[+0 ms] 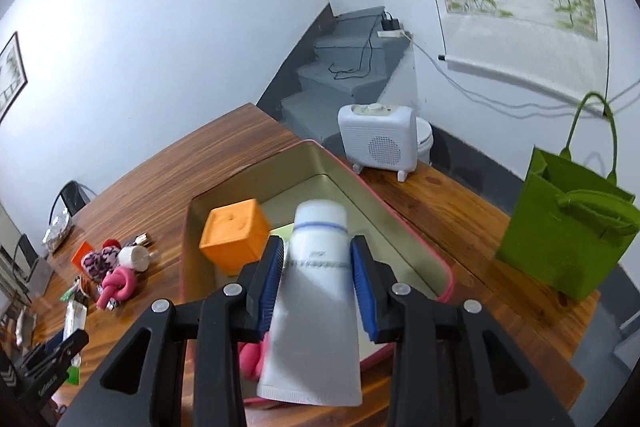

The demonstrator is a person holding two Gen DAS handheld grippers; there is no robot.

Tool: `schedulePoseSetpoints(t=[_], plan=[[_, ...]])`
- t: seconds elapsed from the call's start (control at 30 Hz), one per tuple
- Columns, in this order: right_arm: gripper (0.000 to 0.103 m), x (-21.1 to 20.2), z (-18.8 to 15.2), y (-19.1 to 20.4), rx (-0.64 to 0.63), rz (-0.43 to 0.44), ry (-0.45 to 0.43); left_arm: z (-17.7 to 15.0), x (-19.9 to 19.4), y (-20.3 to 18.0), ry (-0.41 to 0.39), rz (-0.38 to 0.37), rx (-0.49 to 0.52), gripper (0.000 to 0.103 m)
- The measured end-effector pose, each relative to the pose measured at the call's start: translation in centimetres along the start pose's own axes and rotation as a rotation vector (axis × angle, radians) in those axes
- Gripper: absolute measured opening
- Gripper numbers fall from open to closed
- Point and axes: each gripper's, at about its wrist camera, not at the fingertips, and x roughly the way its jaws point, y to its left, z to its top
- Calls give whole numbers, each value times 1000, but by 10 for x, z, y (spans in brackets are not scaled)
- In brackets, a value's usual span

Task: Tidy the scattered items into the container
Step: 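Carry the white tube into the tin with the right gripper while the left drops the bottle there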

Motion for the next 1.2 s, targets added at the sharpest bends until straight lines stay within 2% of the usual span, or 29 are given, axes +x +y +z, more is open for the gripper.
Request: schedulePoseSetpoints(t=[0.17,0.63,0.87,1.1,1.17,1.2], plan=[[38,-1,0,-12,12,9,-14,8,3,-20,3,-17,21,45],[61,-20,-15,-33,7,50,-36,41,21,-118,21,-176,126,45],[63,-27,-11,-50,27,48,-43,54,33,-169,32,-246,175,45],[63,-26,-10,-65,47,40,-37,63,41,-202,26,-304,210,45],[63,-25,-10,-67,48,39,-33,65,42,-207,26,-311,218,46],[63,-25,-10,-67,49,39,-30,66,43,-208,29,-309,217,52]])
